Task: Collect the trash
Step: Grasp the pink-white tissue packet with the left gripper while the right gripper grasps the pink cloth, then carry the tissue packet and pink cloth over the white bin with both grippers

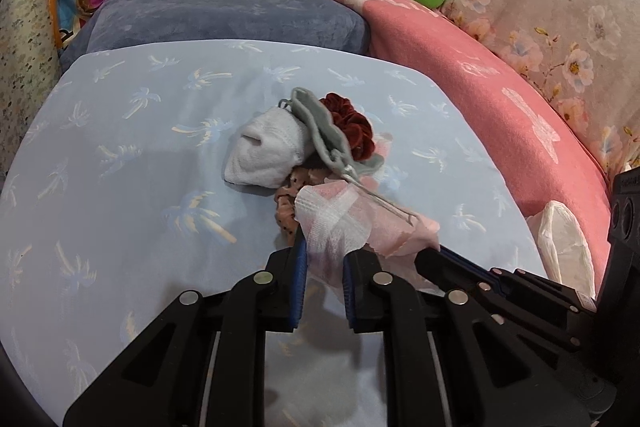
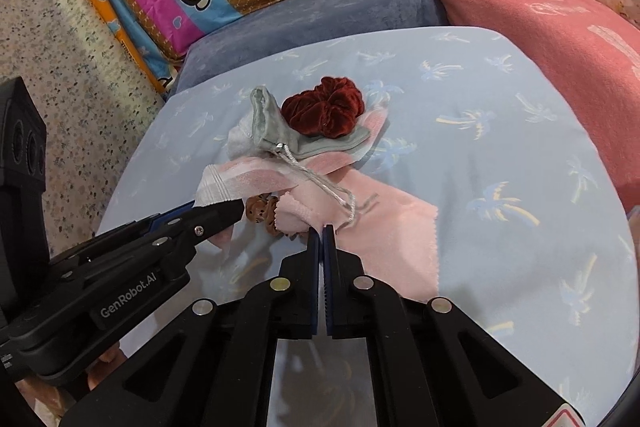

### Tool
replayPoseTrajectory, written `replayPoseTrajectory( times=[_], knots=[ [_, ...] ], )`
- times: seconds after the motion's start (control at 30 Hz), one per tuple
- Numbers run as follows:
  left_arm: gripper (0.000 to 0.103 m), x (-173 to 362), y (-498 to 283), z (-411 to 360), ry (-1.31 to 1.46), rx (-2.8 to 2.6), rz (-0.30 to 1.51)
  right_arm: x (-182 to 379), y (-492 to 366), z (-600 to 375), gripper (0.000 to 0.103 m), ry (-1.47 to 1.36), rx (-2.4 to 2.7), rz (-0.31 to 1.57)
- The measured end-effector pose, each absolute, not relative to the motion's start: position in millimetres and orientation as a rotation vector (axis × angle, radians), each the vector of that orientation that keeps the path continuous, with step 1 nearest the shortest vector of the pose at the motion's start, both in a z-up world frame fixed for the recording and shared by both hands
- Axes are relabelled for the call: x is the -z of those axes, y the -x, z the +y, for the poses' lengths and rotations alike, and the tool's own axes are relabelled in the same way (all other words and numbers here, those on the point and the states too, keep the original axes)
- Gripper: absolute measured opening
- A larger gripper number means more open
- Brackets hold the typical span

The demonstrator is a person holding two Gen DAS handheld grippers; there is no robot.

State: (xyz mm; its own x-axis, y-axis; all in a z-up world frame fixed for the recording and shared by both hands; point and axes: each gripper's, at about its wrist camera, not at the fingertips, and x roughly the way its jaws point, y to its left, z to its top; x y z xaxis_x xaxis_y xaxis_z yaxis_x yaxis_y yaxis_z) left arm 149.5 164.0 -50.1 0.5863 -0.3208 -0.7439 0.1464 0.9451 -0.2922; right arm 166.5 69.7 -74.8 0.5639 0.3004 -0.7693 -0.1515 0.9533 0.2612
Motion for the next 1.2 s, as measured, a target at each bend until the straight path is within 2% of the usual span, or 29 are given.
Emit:
replayPoseTrajectory(
  times=[0.77, 1.2],
  knots=[
    [0.015, -13, -93, 89, 0.110, 0.380, 0.783, -23, -81, -18, 0.002, -0.265, -0.191, 0.702],
    [0.015, -40, -69, 24, 0.040, 0.480, 0.722, -52, -40, -81, 0.002, -0.314, -0.111, 0.609]
  ],
)
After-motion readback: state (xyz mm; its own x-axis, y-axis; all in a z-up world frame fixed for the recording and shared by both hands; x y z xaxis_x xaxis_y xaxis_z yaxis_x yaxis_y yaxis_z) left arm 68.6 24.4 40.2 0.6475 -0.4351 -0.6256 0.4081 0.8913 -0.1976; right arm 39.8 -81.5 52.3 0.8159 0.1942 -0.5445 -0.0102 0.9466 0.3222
